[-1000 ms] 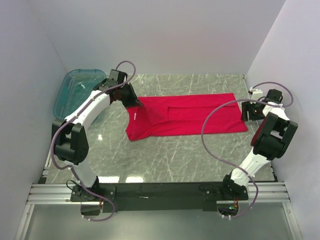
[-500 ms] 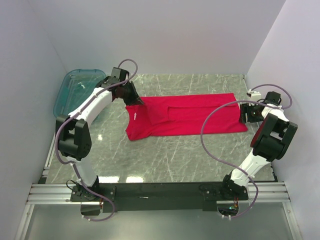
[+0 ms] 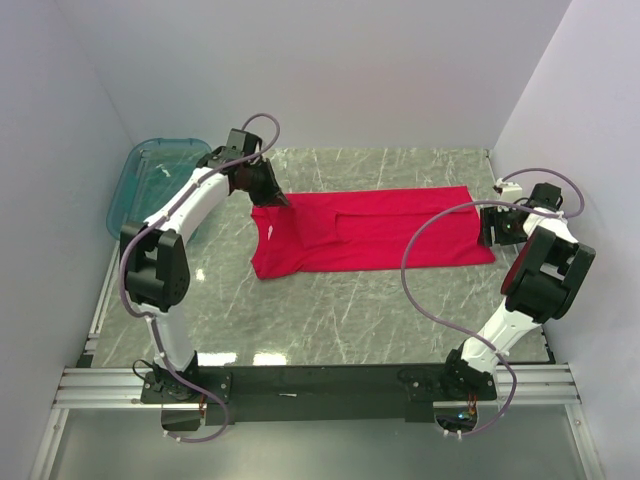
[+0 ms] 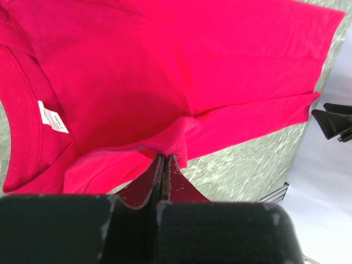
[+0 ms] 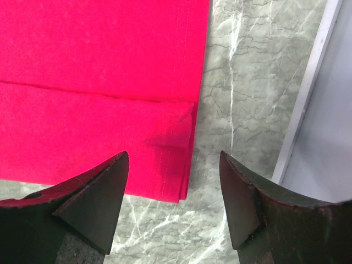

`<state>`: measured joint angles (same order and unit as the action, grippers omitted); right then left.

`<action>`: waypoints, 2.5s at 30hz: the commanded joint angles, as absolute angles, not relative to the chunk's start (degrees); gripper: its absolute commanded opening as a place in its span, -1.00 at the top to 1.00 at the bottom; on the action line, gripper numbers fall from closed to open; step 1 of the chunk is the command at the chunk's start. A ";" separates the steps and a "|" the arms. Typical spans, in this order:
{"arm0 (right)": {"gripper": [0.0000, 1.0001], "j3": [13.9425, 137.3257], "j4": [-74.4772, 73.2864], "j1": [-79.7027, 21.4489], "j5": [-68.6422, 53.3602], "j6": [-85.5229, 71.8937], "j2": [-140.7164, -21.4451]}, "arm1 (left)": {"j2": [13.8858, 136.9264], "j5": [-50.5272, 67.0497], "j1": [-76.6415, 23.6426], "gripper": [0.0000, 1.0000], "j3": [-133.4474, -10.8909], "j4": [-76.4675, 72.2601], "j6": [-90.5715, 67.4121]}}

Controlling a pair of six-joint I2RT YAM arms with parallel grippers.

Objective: Fold and stack the t-shirts
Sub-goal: Fold the tshirt

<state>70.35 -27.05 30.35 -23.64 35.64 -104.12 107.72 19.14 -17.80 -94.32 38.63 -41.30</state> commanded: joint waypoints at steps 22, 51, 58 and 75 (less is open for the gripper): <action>-0.48 71.19 -26.81 30.15 -24.61 35.77 -101.78 | 115.49 22.50 -17.49 0.99 -105.55 42.27 -35.60; -0.48 71.28 -26.89 30.06 -24.70 35.68 -102.48 | 121.55 23.82 -17.49 0.99 -113.64 45.35 -32.52; -0.48 71.46 -26.98 29.97 -24.61 35.68 -102.57 | 123.13 24.43 -17.49 0.99 -116.45 46.32 -32.34; -0.49 69.62 -27.68 29.01 -24.35 36.65 -100.82 | 128.05 22.67 -16.70 0.18 -124.36 45.71 -34.89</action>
